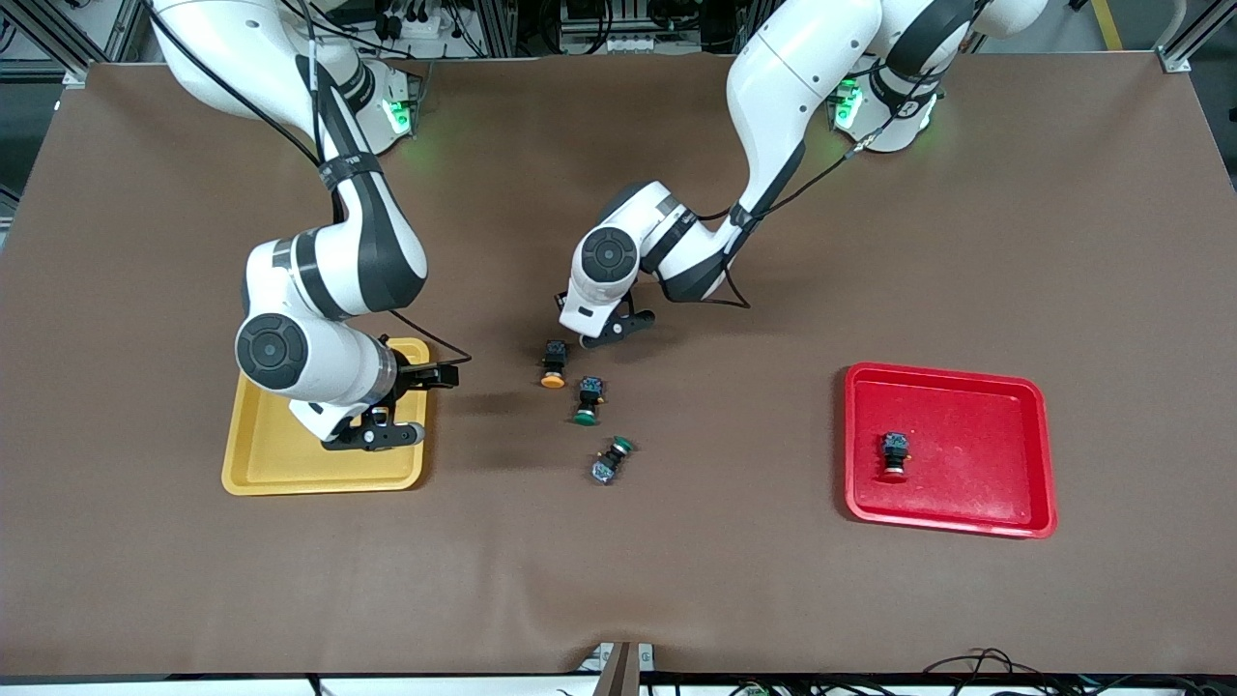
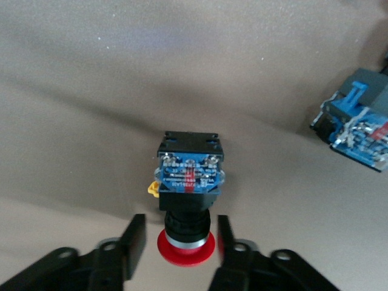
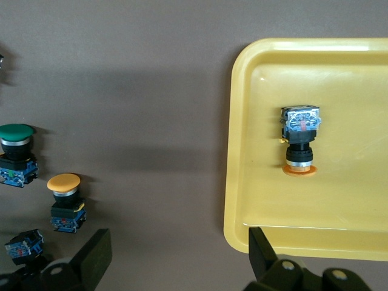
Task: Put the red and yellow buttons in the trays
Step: 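Grasp the red button with the left gripper while the right grasps a yellow button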
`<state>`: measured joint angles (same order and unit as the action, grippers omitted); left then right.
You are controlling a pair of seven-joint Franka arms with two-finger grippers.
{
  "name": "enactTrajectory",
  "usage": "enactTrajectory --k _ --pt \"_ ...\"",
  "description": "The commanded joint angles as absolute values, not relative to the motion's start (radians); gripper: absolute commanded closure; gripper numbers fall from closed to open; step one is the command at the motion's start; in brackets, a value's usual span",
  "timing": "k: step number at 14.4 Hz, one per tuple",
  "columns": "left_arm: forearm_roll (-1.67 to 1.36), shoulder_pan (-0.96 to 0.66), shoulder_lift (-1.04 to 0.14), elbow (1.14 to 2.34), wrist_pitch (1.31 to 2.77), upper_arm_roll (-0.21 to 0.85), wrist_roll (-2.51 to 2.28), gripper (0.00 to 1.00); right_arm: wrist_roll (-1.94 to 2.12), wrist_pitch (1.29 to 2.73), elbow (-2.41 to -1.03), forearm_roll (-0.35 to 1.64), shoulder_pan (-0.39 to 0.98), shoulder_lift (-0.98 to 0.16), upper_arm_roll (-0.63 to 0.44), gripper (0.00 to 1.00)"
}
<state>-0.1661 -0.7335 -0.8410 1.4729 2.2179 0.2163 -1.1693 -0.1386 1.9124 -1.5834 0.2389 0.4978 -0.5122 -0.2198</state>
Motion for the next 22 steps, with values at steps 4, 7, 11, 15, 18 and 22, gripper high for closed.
enactTrajectory --k 4,7,11,15,18,22 --pt "-0.133 -0.738 -0.827 1.467 2.232 0.207 -1.17 0.98 -0.153 1.947 -1.597 0.261 0.508 -0.506 -0.221 0.0" --pt "-0.068 -0.689 -0.799 1.424 2.117 0.207 -1.157 1.0 -0.204 1.979 -1.601 0.276 0.531 -0.511 -0.221 0.0" --pt "-0.04 -0.609 -0.781 1.322 1.925 0.213 -1.047 1.0 -0.329 2.052 -1.608 0.276 0.589 -0.544 -0.221 0.0" --pt "-0.037 -0.508 -0.746 1.322 1.862 0.21 -0.87 1.0 -0.426 2.092 -1.614 0.276 0.65 -0.578 -0.221 0.0" --pt "0.009 -0.428 -0.704 1.324 1.844 0.209 -0.705 1.0 -0.486 2.147 -1.615 0.275 0.698 -0.618 -0.222 0.0" --pt "0.106 -0.315 -0.695 1.325 1.842 0.209 -0.513 0.97 -0.485 2.195 -1.614 0.267 0.736 -0.655 -0.222 0.0"
